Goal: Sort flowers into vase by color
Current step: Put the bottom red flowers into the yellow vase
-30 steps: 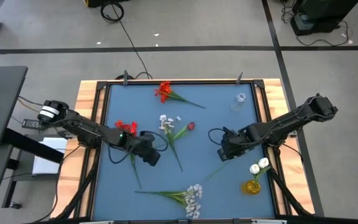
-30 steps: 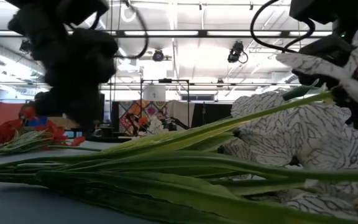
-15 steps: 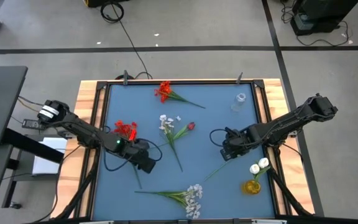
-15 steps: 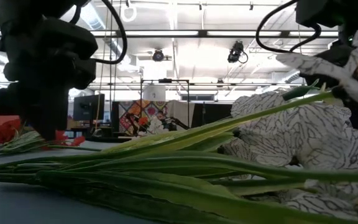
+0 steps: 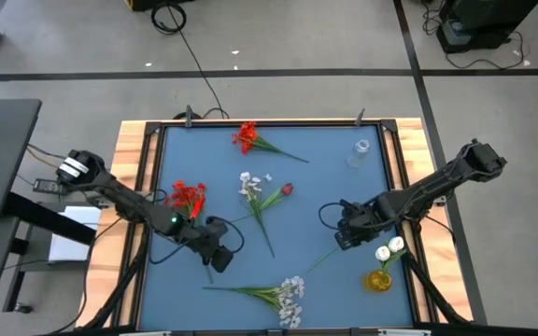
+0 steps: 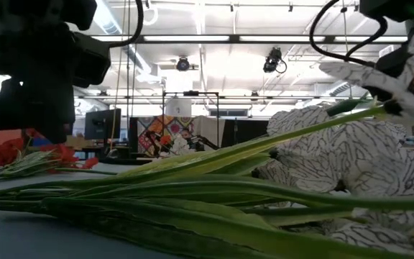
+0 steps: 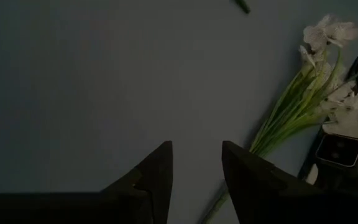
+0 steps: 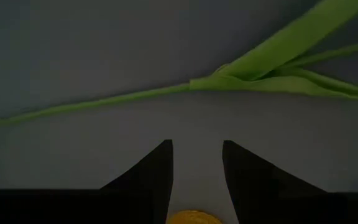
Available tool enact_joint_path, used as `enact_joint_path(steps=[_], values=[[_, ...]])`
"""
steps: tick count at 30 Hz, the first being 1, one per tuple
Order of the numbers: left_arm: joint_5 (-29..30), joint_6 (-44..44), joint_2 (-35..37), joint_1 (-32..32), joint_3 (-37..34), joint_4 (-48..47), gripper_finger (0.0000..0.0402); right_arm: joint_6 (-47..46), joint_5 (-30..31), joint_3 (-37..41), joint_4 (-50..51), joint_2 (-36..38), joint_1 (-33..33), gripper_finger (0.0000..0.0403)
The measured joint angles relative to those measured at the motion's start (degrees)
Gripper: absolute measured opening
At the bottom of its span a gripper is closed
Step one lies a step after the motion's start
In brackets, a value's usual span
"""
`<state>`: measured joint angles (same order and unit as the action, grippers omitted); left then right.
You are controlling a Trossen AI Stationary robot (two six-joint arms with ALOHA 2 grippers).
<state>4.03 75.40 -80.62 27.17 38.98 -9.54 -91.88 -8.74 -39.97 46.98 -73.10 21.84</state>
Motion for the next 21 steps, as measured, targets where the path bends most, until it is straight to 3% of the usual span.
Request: enact_joint_path(steps=[10, 13, 21], values=[[2.12, 1.07, 0.0, 0.84, 0.0, 0.93, 0.0144, -11.57, 4.27, 0.0, 2.71, -0.02, 0.84, 0.0148], [2.82, -3.48, 0.0, 1.23, 0.0, 5.29, 0.0144, -13.9, 6.14, 0.0, 2.9, -0.02, 1.51, 0.0148], [12.3, -19.9, 0.0, 4.73, 0.02, 18.83, 0.0144, -19.07, 6.92, 0.0, 1.91, -0.02, 4.34, 0.0148]])
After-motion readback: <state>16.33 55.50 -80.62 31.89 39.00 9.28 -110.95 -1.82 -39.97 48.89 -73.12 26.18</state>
